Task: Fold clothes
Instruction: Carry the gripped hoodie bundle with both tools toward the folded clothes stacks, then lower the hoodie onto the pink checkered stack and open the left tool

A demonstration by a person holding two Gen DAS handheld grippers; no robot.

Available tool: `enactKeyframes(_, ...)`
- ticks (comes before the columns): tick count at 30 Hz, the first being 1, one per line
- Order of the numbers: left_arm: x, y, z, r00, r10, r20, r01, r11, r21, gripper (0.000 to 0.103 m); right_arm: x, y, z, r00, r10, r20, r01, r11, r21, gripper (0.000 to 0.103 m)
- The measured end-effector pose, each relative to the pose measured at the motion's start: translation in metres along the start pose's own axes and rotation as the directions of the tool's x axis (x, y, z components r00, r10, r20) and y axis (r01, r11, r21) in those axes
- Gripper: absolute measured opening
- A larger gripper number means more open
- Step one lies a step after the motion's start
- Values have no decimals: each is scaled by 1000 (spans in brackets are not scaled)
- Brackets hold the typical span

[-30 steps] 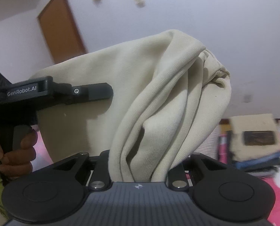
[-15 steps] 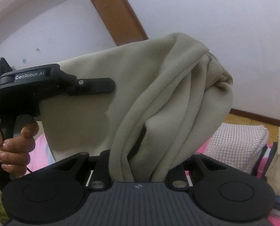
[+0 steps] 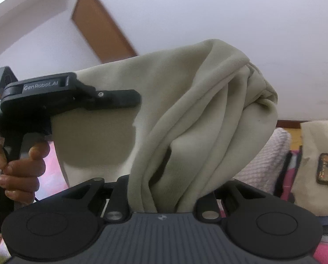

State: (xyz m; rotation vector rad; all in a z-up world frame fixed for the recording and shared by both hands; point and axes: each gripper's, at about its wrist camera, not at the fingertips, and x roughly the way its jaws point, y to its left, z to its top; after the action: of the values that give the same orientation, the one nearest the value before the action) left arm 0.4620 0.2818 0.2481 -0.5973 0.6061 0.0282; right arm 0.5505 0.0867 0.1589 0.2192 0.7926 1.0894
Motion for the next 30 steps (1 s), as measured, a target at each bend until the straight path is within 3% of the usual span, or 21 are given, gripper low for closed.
enactKeyframes(3, 33, 37, 3, 998, -63, -16, 63, 998, 2, 44, 33, -18, -7, 999, -44, 18, 43, 998, 53, 24)
enactKeyframes(7, 83, 79, 24, 988, -134, -75, 135, 991, 4, 44, 72, -29, -15, 994, -102, 45, 102, 995, 9, 24)
enactKeyframes(13, 175, 142, 63, 953, -250, -172, 227, 964, -140, 44, 134, -75, 16, 993, -119, 2, 118, 983, 142, 24)
enactKeyframes(17, 241, 185, 69, 941, -259, -219, 202, 947, -251, 44, 177, -124, 34, 991, -110, -73, 125, 957, 261, 24)
enactKeyframes(20, 279, 209, 65, 933, -206, -294, 114, 946, -303, 44, 202, -149, 34, 988, -84, -133, 124, 936, 330, 24)
enactKeyframes(22, 290, 218, 66, 920, -220, -325, 98, 930, -354, 44, 214, -160, 33, 984, -67, -166, 126, 920, 372, 24)
enactKeyframes(28, 284, 205, 87, 901, -234, -365, 124, 946, -300, 44, 222, -170, 26, 987, 12, -161, 67, 878, 473, 24)
enactKeyframes(30, 289, 208, 88, 904, -219, -366, 118, 953, -279, 47, 229, -212, 49, 989, 6, -148, 65, 882, 467, 23)
